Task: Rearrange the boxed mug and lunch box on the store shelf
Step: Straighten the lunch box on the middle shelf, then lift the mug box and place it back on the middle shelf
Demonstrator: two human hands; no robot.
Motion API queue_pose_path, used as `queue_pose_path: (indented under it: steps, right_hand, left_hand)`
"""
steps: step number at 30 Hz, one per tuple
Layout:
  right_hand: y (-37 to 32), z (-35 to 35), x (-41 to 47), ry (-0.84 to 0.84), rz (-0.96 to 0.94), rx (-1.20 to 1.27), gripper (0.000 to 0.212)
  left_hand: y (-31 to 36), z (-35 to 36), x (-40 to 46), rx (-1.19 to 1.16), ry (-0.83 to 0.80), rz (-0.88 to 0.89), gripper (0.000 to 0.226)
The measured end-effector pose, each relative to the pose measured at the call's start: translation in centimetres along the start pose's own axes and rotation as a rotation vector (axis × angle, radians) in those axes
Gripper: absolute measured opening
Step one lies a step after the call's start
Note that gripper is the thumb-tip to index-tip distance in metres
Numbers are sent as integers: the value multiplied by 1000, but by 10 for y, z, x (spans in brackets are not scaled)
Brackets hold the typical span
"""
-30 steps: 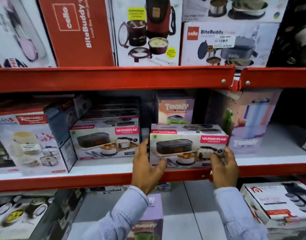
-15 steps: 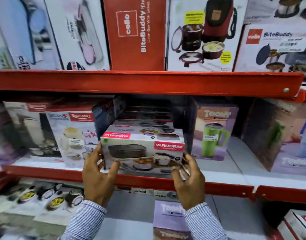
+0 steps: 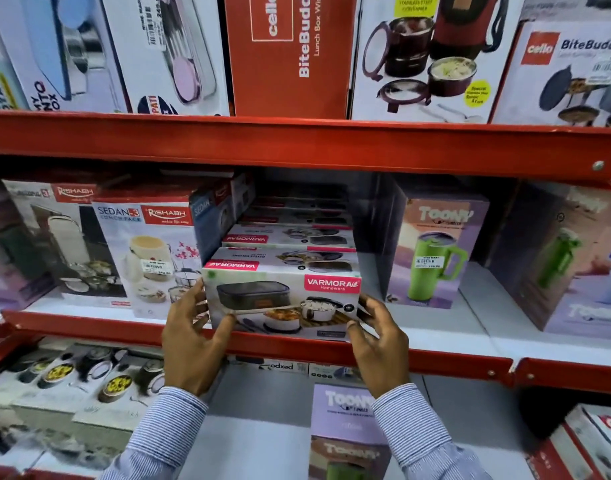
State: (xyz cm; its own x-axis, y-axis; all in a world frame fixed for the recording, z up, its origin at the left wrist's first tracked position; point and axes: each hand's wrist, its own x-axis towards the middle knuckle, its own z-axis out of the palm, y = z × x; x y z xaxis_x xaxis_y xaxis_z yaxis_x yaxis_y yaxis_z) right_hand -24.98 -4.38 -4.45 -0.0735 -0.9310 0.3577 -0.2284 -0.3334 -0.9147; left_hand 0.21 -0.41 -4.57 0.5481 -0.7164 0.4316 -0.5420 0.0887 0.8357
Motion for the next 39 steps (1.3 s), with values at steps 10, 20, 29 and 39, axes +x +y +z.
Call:
queue_pose_path:
  steps: [10,20,29,39]
  right_hand:
    - [48,-67,-46,142,-107,-4,28]
    - [171,-73,-96,-408,503,-232,73]
    - [140,-85,-107,-399,416,-148,72]
    - [26,-122,-92,-150,53,53,49]
  left_hand:
    - [-40,21,-100,-67,-41,-24,47]
    - [-98,106,-157,44,-835,-427,89]
    - [-63,87,-168,-14,-688,-239,74]
    - [35,28,-144,-211,-414,58,77]
